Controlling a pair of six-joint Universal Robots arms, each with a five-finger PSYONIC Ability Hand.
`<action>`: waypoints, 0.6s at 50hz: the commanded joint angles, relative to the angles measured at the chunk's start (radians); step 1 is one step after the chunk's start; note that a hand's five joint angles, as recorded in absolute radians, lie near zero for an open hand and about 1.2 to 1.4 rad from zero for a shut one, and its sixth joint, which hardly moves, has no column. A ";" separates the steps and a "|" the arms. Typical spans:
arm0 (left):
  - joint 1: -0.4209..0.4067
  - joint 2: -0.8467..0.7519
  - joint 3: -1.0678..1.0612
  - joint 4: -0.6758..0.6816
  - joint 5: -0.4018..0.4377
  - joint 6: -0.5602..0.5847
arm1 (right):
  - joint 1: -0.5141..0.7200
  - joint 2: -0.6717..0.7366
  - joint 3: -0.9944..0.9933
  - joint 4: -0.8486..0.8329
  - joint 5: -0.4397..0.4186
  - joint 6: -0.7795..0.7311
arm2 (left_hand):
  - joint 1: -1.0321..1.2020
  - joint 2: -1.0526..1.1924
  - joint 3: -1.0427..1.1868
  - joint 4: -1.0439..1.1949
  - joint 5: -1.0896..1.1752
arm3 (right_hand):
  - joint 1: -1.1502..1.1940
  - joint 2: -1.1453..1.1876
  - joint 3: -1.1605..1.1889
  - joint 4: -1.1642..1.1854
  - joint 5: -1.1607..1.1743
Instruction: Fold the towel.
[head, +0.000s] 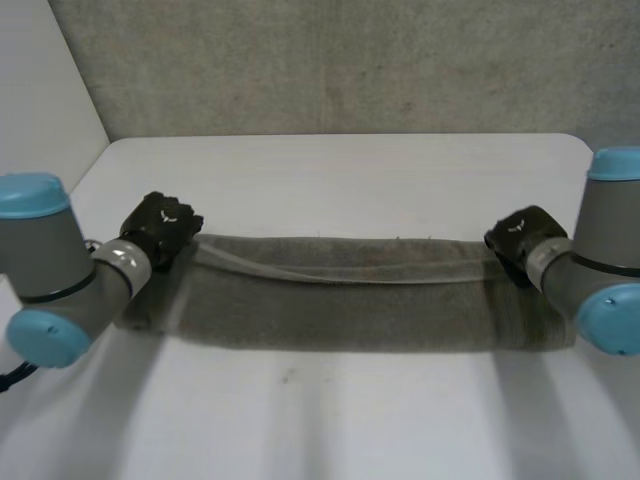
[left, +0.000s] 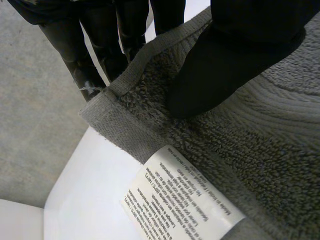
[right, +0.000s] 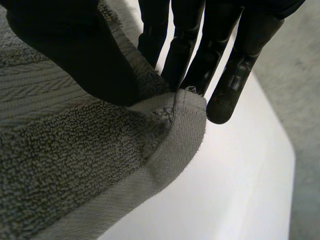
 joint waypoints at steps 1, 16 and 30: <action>-0.026 -0.164 0.196 0.034 -0.100 0.002 | 0.025 0.150 -0.163 -0.106 0.038 -0.006 | 0.202 0.182 0.181 0.178 0.190 | 0.427 0.219 0.212 0.202 0.245; -0.046 -0.215 0.285 0.034 -0.134 0.008 | 0.033 0.212 -0.258 -0.243 0.136 0.009 | -1.019 -1.040 -1.040 -1.043 -1.032 | -0.794 -1.003 -1.009 -1.020 -0.976; -0.063 -0.041 0.149 0.034 -0.146 -0.009 | 0.020 -0.119 -0.027 -0.199 0.088 0.201 | -1.019 -1.040 -1.040 -1.043 -1.032 | -0.794 -1.003 -1.009 -1.020 -0.976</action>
